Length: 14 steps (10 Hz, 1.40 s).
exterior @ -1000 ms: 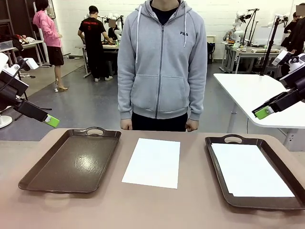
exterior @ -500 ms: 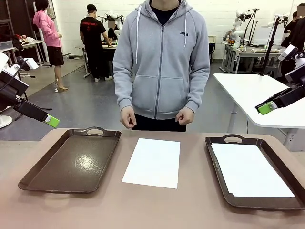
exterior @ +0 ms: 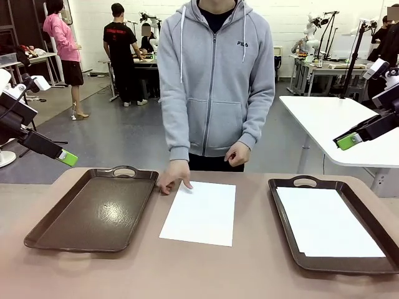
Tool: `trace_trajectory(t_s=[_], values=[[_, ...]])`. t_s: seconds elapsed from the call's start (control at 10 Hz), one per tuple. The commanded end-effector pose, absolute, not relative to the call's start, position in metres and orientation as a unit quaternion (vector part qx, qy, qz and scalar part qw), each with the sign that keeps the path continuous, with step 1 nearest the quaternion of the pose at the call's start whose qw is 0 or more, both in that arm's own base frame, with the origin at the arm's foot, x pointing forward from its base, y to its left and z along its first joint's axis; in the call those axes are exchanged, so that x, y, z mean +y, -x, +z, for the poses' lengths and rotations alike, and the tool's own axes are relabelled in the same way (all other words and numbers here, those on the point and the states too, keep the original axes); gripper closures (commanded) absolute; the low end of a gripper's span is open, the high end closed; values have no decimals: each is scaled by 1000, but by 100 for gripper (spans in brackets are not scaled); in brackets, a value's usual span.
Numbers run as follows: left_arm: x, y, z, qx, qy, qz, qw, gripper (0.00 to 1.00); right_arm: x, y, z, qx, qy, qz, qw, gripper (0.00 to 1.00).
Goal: Sort the A4 documents.
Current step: Receive the A4 Paper.
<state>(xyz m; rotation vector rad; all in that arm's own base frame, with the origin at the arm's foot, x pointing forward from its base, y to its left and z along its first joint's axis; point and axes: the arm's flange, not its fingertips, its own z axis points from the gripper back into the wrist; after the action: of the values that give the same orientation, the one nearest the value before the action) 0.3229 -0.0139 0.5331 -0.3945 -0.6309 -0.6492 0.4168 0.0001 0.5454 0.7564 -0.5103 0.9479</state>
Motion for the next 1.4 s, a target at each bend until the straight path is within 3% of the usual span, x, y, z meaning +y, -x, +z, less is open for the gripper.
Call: trace_trajectory(t_s=[0.0, 1.3], values=[[-13, -323, 533, -303, 193, -312, 880, 0, 0, -417, 545, -237, -354, 441, 790, 0], [-13, -323, 533, -303, 193, -312, 880, 0, 0, -417, 545, -237, -354, 441, 790, 0]])
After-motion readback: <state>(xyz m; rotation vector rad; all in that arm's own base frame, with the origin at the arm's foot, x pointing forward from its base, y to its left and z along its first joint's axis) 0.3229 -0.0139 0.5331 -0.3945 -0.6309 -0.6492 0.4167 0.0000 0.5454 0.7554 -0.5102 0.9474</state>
